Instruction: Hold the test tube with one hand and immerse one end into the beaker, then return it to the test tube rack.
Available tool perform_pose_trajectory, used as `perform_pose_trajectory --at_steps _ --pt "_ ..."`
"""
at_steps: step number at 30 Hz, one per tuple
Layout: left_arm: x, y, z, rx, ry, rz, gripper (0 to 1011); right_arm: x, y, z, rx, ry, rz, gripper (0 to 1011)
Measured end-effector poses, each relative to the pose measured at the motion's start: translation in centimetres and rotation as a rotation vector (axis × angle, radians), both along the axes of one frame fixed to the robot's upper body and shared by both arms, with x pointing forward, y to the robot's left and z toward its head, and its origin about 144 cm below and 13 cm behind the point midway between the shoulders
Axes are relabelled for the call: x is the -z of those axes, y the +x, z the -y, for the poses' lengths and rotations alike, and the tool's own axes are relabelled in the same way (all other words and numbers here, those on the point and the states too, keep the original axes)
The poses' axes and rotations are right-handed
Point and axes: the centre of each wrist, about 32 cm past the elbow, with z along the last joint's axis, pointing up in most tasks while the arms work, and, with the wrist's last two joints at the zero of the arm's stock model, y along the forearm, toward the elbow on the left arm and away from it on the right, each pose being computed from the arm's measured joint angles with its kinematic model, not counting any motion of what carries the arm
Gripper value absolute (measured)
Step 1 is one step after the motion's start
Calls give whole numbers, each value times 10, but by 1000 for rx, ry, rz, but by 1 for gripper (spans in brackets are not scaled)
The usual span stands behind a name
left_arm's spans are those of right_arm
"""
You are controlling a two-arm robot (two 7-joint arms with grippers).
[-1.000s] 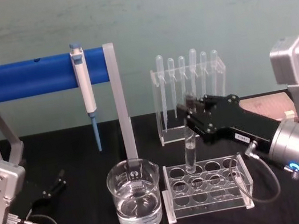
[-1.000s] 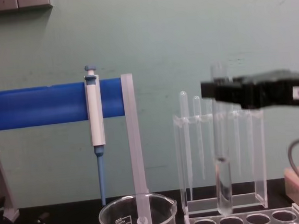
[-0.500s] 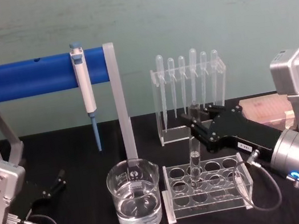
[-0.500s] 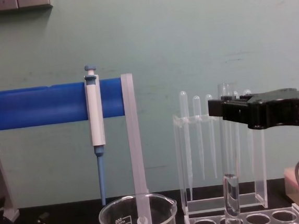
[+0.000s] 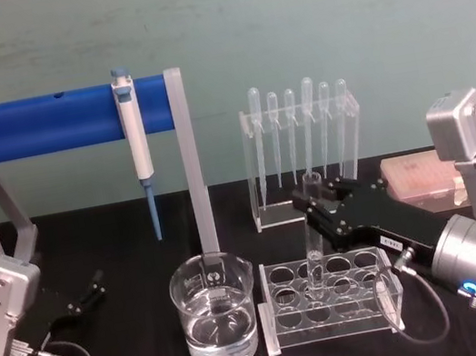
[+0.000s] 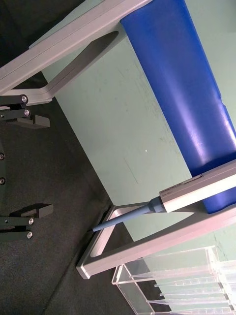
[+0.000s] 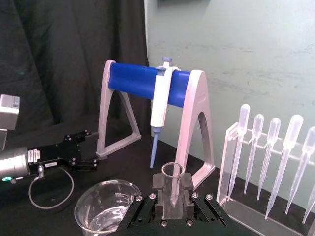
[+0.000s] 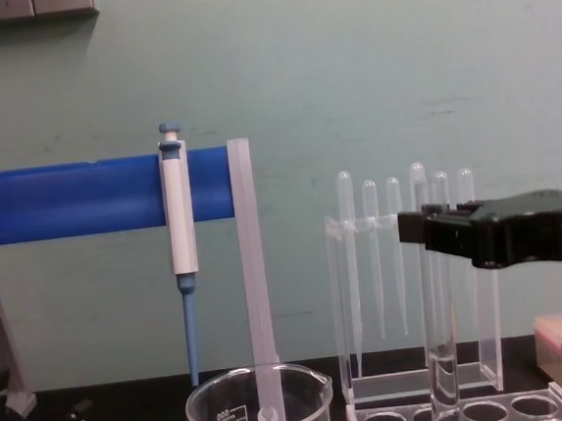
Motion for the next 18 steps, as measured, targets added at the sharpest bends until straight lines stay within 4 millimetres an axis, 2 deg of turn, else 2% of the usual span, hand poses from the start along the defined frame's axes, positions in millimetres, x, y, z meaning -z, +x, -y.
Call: perform_pose_trajectory --at_steps 18 --pt "0 0 0 0 0 0 1000 41 -1 3 -19 27 12 224"
